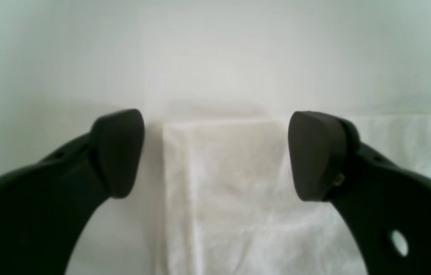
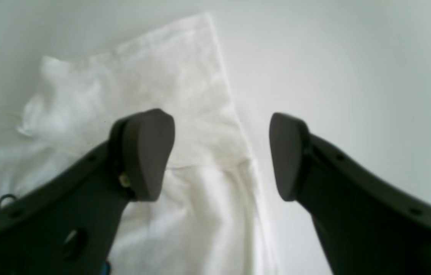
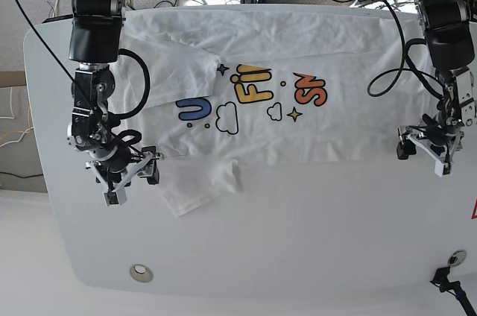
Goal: Fold the T-shirt properly
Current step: 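Move both grippers to the collar edge and grasp it, then fold the collar edge with both grippers over onto the hem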
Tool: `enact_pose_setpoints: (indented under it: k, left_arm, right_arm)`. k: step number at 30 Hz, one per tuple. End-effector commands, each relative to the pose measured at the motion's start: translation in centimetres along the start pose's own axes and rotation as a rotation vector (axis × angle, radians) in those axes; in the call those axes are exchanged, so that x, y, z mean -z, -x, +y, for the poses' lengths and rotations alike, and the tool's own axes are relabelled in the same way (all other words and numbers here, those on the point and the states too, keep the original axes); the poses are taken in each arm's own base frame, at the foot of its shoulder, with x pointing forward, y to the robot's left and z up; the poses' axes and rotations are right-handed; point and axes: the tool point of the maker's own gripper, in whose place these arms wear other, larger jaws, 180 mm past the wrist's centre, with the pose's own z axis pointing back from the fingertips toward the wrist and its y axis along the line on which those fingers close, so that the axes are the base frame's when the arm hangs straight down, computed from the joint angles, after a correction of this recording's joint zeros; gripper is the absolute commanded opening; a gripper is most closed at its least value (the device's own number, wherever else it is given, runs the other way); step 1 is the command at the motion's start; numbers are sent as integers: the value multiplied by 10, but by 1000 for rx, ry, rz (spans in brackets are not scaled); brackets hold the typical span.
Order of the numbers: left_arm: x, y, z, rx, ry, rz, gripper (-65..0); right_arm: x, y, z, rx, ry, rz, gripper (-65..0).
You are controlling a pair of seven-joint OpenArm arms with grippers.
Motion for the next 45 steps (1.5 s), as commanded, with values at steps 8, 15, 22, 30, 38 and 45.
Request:
enact_pose_setpoints:
  k: [8, 15, 22, 30, 38, 45]
  left_arm:
    - [-2, 1, 3, 11, 1, 7, -257]
    - [-2, 2, 3, 12, 0, 9, -341]
    - [-2, 8, 3, 12, 0, 20, -351]
    - [-2, 7, 3, 12, 0, 18, -544]
    - [-3, 8, 4, 13, -1, 19, -547]
    - [-4, 8, 5, 15, -4, 20, -547]
  right_arm:
    - [8, -44, -30, 39, 53, -93, -243]
    - [45, -50, -54, 192, 74, -123, -240]
    - [65, -39, -36, 261, 50, -119, -240]
    - [78, -27, 0, 281, -7, -96, -240]
    - [84, -8, 23, 299, -40, -66, -244]
    - [88, -4, 41, 309, -67, -59, -346]
